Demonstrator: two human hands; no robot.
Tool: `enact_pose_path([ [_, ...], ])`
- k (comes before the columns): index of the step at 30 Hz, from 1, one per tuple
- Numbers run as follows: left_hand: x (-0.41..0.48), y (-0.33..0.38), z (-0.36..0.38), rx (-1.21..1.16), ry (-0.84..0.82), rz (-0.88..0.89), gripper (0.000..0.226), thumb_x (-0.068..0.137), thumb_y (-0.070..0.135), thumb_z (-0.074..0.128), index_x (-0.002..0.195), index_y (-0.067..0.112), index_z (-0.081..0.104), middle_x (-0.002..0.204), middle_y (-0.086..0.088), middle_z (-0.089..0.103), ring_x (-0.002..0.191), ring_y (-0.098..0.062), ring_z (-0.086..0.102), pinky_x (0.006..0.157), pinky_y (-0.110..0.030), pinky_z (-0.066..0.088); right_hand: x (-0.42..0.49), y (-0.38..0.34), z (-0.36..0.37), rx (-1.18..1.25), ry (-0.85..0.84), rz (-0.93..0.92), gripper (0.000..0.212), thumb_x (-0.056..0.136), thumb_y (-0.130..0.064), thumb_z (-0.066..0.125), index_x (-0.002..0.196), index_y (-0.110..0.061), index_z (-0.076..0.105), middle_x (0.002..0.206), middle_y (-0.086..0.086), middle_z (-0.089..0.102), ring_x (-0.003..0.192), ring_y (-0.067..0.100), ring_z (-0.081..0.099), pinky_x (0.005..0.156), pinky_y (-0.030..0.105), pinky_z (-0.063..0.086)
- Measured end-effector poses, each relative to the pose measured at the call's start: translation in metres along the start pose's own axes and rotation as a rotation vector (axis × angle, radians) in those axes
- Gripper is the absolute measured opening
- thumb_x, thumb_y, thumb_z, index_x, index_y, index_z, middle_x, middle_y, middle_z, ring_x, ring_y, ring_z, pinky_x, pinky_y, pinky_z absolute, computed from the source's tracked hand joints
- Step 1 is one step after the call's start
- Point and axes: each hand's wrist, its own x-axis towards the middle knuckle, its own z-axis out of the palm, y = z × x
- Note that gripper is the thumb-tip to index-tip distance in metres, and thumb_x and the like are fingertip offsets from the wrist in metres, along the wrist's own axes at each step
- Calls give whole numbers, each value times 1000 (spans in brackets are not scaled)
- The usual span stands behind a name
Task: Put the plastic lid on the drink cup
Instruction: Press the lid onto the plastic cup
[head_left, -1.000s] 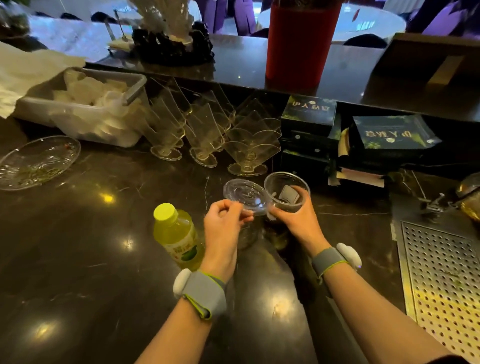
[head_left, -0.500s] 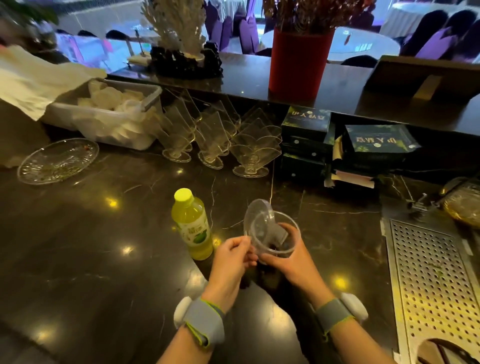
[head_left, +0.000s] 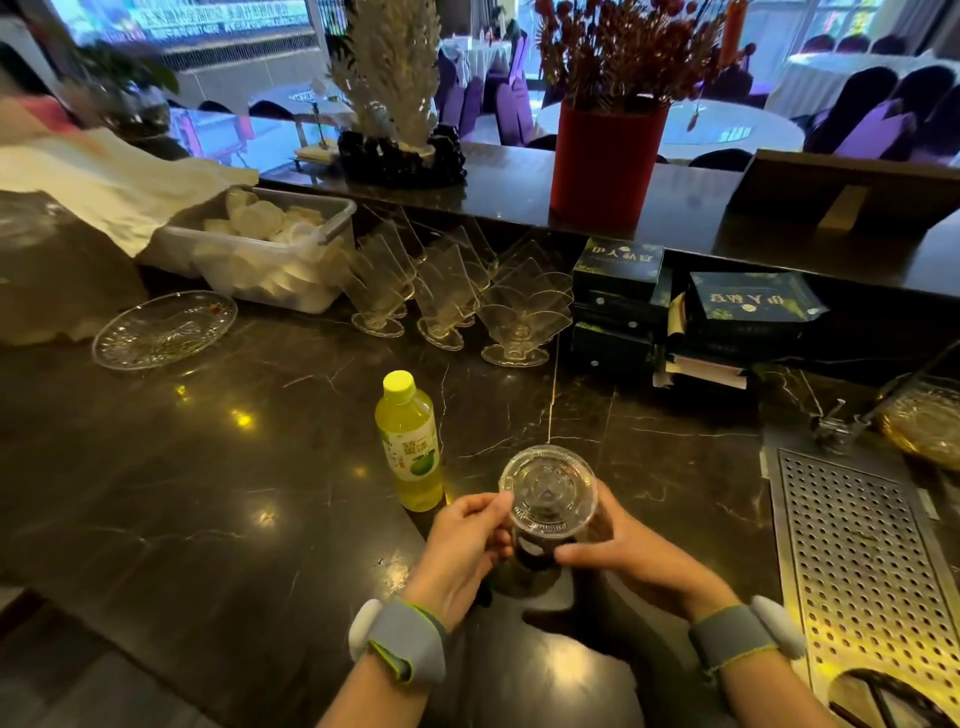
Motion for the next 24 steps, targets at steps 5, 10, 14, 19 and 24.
enact_pose_path([
  [5, 1, 0, 1, -60, -17, -55, 18, 84, 13, 63, 100, 4, 60, 71, -6, 58, 59, -13, 50, 53, -24, 46, 6, -30, -9, 166, 225, -40, 55, 84, -35, 64, 135, -23, 47, 127, 0, 62, 119, 14, 57, 101, 33, 44],
  [10, 2, 1, 1, -88, -24, -89, 22, 84, 14, 63, 103, 3, 60, 72, -7, 59, 58, -13, 50, 52, -24, 46, 37, -36, 5, -213, 443, -81, 22, 94, -22, 50, 105, -23, 70, 108, -3, 69, 106, 14, 62, 92, 34, 50],
  [14, 4, -1, 4, -107, -30, -96, 23, 86, 14, 60, 105, 2, 57, 72, -9, 58, 56, -14, 51, 52, -26, 46, 39, -27, 11, -230, 503, -29, 22, 93, -19, 50, 94, -20, 72, 94, -2, 71, 97, 15, 64, 77, 26, 47],
  [19, 6, -5, 9, -31, -9, -6, 18, 89, 16, 56, 101, 4, 54, 72, -8, 55, 55, -14, 51, 52, -26, 47, 38, -22, 10, -184, 525, -52, 22, 95, -21, 46, 94, -26, 68, 95, -7, 68, 93, 7, 61, 71, 21, 46],
  [24, 9, -11, 13, 294, 106, 253, 17, 91, 21, 51, 103, 9, 50, 73, -7, 57, 57, -13, 53, 54, -25, 49, 39, -7, 21, -192, 576, -136, 25, 96, -26, 41, 100, -30, 66, 98, -11, 69, 92, 3, 63, 73, 21, 48],
])
